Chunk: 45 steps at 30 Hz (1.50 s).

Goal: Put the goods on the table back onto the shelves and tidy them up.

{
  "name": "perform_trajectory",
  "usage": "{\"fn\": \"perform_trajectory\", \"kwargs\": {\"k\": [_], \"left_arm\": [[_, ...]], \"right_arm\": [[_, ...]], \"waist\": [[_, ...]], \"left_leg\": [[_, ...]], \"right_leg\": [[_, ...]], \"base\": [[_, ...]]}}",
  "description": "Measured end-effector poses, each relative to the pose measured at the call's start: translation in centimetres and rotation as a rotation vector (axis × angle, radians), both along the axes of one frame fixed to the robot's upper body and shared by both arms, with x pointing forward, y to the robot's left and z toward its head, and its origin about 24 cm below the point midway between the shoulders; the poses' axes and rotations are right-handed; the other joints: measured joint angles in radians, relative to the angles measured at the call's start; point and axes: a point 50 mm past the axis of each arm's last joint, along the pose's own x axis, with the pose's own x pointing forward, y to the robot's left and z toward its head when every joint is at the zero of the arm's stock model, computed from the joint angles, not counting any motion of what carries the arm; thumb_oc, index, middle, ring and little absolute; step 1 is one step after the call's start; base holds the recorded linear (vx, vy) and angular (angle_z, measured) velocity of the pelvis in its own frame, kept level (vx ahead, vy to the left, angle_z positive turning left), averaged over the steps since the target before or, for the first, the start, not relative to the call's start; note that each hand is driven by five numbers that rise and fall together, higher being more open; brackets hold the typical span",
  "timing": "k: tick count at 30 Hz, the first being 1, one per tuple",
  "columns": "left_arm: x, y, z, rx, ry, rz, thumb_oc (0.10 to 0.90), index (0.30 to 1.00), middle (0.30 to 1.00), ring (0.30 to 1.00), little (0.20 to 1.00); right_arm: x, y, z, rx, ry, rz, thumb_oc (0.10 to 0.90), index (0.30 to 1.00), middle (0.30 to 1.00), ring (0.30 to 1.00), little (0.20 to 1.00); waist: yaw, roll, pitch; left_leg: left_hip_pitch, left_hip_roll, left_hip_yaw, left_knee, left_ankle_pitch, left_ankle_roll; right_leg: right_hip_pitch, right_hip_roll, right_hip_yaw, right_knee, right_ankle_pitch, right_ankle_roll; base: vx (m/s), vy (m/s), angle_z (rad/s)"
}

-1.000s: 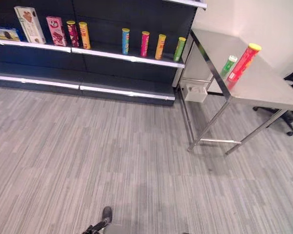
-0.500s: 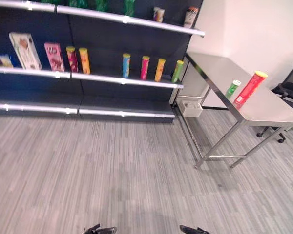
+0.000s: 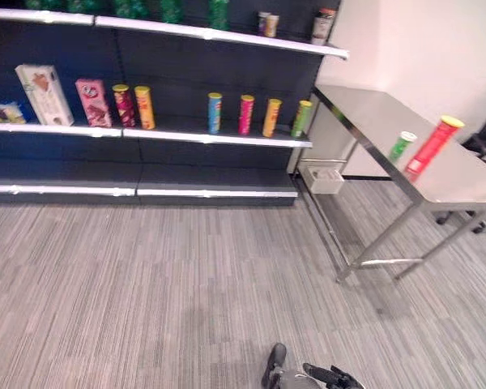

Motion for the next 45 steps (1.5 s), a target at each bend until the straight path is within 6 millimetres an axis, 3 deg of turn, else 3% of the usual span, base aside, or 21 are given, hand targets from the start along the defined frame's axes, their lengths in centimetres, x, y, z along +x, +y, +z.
{"fn": "perform_trajectory", "kwargs": {"k": [4,6,8,11,13,17,19,20,21,23,26,31,33,34,35,37,38,39,40,42,45], "left_arm": [[-0.9,-0.6,-0.2,-0.013,0.027,-0.007,0.800,0.900,0.900,0.900,0.900],[-0.9,-1.8,-0.5,-0.042,0.025,-0.015,0.800,0.900,0.900,0.900,0.900],[-0.7,-2.4,-0.5,-0.050,0.031,-0.062,0.800,0.900,0.900,0.900,0.900],[3.2,-2.9,0.0,-0.047,-0.090,-0.137,0.800,0.900,0.900,0.900,0.900],[4.5,-2.9,0.3,-0.033,-0.124,-0.193,0.800,0.900,0.900,0.900,0.900],[6.4,-0.5,1.3,0.042,-0.191,-0.139,0.800,0.900,0.900,0.900,0.900],[6.9,-0.7,1.3,0.014,-0.209,-0.050,0.800,0.900,0.900,0.900,0.900],[6.9,-2.5,1.0,-0.038,-0.243,-0.009,0.800,0.900,0.900,0.900,0.900],[6.4,-1.7,1.0,-0.015,-0.222,-0.005,0.800,0.900,0.900,0.900,0.900],[6.0,-0.5,1.1,0.007,-0.206,0.063,0.800,0.900,0.900,0.900,0.900],[3.5,-1.0,0.4,-0.009,-0.130,0.092,0.800,0.900,0.900,0.900,0.900],[4.2,-1.0,0.6,0.019,-0.114,-0.087,0.800,0.900,0.900,0.900,0.900],[4.6,-1.3,0.6,0.013,-0.107,-0.176,0.800,0.900,0.900,0.900,0.900],[5.4,-1.1,0.8,0.012,-0.120,-0.193,0.800,0.900,0.900,0.900,0.900],[5.7,-1.4,0.8,-0.001,-0.128,-0.207,0.800,0.900,0.900,0.900,0.900],[4.9,-2.8,0.4,-0.032,-0.108,-0.244,0.800,0.900,0.900,0.900,0.900],[4.8,-2.7,0.4,-0.029,-0.108,-0.246,0.800,0.900,0.900,0.900,0.900],[4.7,-2.7,0.3,-0.036,-0.109,-0.214,0.800,0.900,0.900,0.900,0.900],[4.4,-2.8,0.3,-0.040,-0.100,-0.209,0.800,0.900,0.900,0.900,0.900],[2.8,-2.4,0.0,-0.037,-0.062,-0.200,0.800,0.900,0.900,0.900,0.900],[2.7,-2.1,0.0,-0.022,-0.041,-0.258,0.800,0.900,0.900,0.900,0.900]], "right_arm": [[-0.2,-0.4,0.0,-0.009,0.010,-0.002,0.800,0.900,0.900,0.900,0.900],[-0.4,-0.9,0.1,-0.014,0.011,-0.014,0.800,0.900,0.900,0.900,0.900],[-0.6,-1.0,0.1,-0.028,0.019,0.041,0.800,0.900,0.900,0.900,0.900],[0.6,-0.6,0.2,-0.022,-0.014,0.037,0.800,0.900,0.900,0.900,0.900],[2.0,0.7,0.4,-0.002,-0.042,0.059,0.800,0.900,0.900,0.900,0.900],[2.9,3.3,0.4,0.043,-0.068,0.106,0.800,0.900,0.900,0.900,0.900],[0.8,2.8,-0.2,0.019,0.012,0.111,0.800,0.900,0.900,0.900,0.900],[-0.8,1.2,-0.4,-0.013,0.066,0.089,0.800,0.900,0.900,0.900,0.900],[-1.3,1.6,-0.6,-0.006,0.077,0.109,0.800,0.900,0.900,0.900,0.900],[-0.5,2.2,-0.4,0.000,0.013,0.138,0.800,0.900,0.900,0.900,0.900],[-0.9,1.0,-0.3,-0.008,-0.010,0.000,0.800,0.900,0.900,0.900,0.900],[-1.1,0.2,-0.3,-0.002,0.006,-0.086,0.800,0.900,0.900,0.900,0.900],[-0.8,0.2,-0.2,-0.001,-0.003,-0.088,0.800,0.900,0.900,0.900,0.900],[-0.4,0.7,-0.2,0.006,-0.014,-0.074,0.800,0.900,0.900,0.900,0.900],[-0.2,0.3,-0.1,0.004,-0.026,-0.076,0.800,0.900,0.900,0.900,0.900],[-0.1,-2.1,0.4,-0.053,-0.032,-0.076,0.800,0.900,0.900,0.900,0.900],[-0.8,-2.1,0.2,-0.058,-0.012,-0.083,0.800,0.900,0.900,0.900,0.900],[-0.5,-2.7,0.4,-0.087,-0.015,-0.058,0.800,0.900,0.900,0.900,0.900],[-0.3,-2.8,0.5,-0.110,-0.022,-0.043,0.800,0.900,0.900,0.900,0.900],[-0.7,-3.8,0.7,-0.136,-0.010,-0.025,0.800,0.900,0.900,0.900,0.900],[-1.4,-2.7,0.3,-0.117,0.020,-0.021,0.800,0.900,0.900,0.900,0.900]], "waist": [[-0.002,0.033,-0.024],[-0.038,0.078,-0.049],[-0.031,0.094,-0.089],[0.013,0.108,-0.121],[0.024,0.082,-0.095],[0.034,-0.019,-0.049],[0.055,-0.024,-0.022],[0.092,0.023,0.010],[0.091,0.015,0.011],[0.092,0.009,0.042],[0.064,0.031,-0.011],[0.032,0.045,-0.006],[0.020,0.063,-0.002],[0.011,0.017,0.005],[0.007,0.025,0.020],[0.007,0.099,-0.001],[0.003,0.066,-0.015],[0.009,0.102,-0.023],[0.023,0.093,-0.011],[0.017,0.121,-0.036],[-0.009,0.090,-0.016]], "left_leg": [[0.049,0.018,-0.004,-0.006,-0.044,-0.050],[0.123,0.060,-0.042,0.005,-0.087,-0.123],[0.070,0.116,-0.068,0.265,-0.066,-0.190],[-0.283,0.249,-0.100,0.920,-0.036,-0.324],[-0.428,0.312,-0.111,1.082,-0.035,-0.289],[-0.519,0.370,-0.119,0.716,-0.042,-0.225],[-0.499,0.296,-0.288,0.123,0.136,-0.263],[-0.446,0.257,-0.368,-0.006,0.301,-0.225],[-0.414,0.233,-0.373,0.015,0.348,-0.227],[-0.389,0.183,-0.484,0.159,0.260,-0.177],[-0.365,0.151,-0.352,0.132,0.208,-0.172],[-0.281,0.115,-0.260,-0.015,0.239,-0.100],[-0.272,0.118,-0.245,-0.015,0.223,-0.094],[-0.276,0.071,-0.200,0.093,0.184,-0.016],[-0.290,0.063,-0.171,0.192,0.121,-0.005],[-0.229,0.067,-0.141,0.117,0.082,0.007],[-0.208,0.024,-0.141,0.109,0.061,-0.028],[-0.261,0.064,-0.140,0.382,-0.120,-0.004],[-0.230,0.031,-0.110,0.369,-0.132,0.044],[-0.184,0.033,-0.048,0.227,-0.041,0.033],[-0.170,0.020,-0.046,0.134,0.018,-0.007]], "right_leg": [[0.016,0.053,-0.019,0.129,-0.073,-0.106],[0.052,0.150,-0.026,0.093,-0.121,-0.265],[0.194,0.206,-0.004,-0.049,-0.146,-0.241],[0.287,0.260,0.066,-0.195,-0.128,-0.250],[0.315,0.258,0.099,-0.196,-0.131,-0.251],[0.414,0.214,0.192,-0.243,-0.153,-0.224],[0.458,0.162,0.261,-0.243,-0.184,-0.151],[0.500,0.124,0.316,-0.205,-0.226,-0.048],[0.488,0.091,0.277,-0.155,-0.264,-0.031],[0.477,0.075,0.313,-0.081,-0.211,-0.084],[0.406,0.014,0.357,-0.049,-0.140,-0.144],[0.294,-0.036,0.419,0.069,-0.053,-0.058],[0.222,-0.039,0.423,0.189,-0.006,-0.084],[0.169,-0.106,0.432,0.282,0.009,-0.057],[0.146,-0.125,0.426,0.354,0.015,-0.030],[0.112,-0.175,0.274,0.526,0.005,0.012],[0.106,-0.196,0.195,0.523,0.020,-0.002],[0.111,-0.230,0.056,0.533,-0.033,0.038],[0.117,-0.251,0.061,0.534,-0.073,0.040],[0.128,-0.192,-0.051,0.352,-0.138,0.053],[0.127,-0.150,-0.141,0.173,-0.114,0.027]], "base": [[0.37,0.091,-0.09],[0.38,-0.037,0.00],[0.33,-0.109,-0.22],[0.20,-0.039,-0.41],[0.19,0.098,-0.70],[0.22,0.242,-0.82],[0.24,0.322,-1.03],[0.43,0.593,-1.59],[0.52,0.777,-1.58],[0.32,0.582,-1.21],[0.19,0.392,-1.40],[0.12,0.363,-0.52],[0.15,0.382,-0.28],[0.18,0.441,-0.20],[0.13,0.327,-0.41],[0.23,0.280,-0.40],[0.31,0.257,-0.55],[0.11,0.032,-0.87],[0.13,0.033,-1.32],[0.08,-0.033,-1.05],[0.09,-0.106,-0.18]]}}
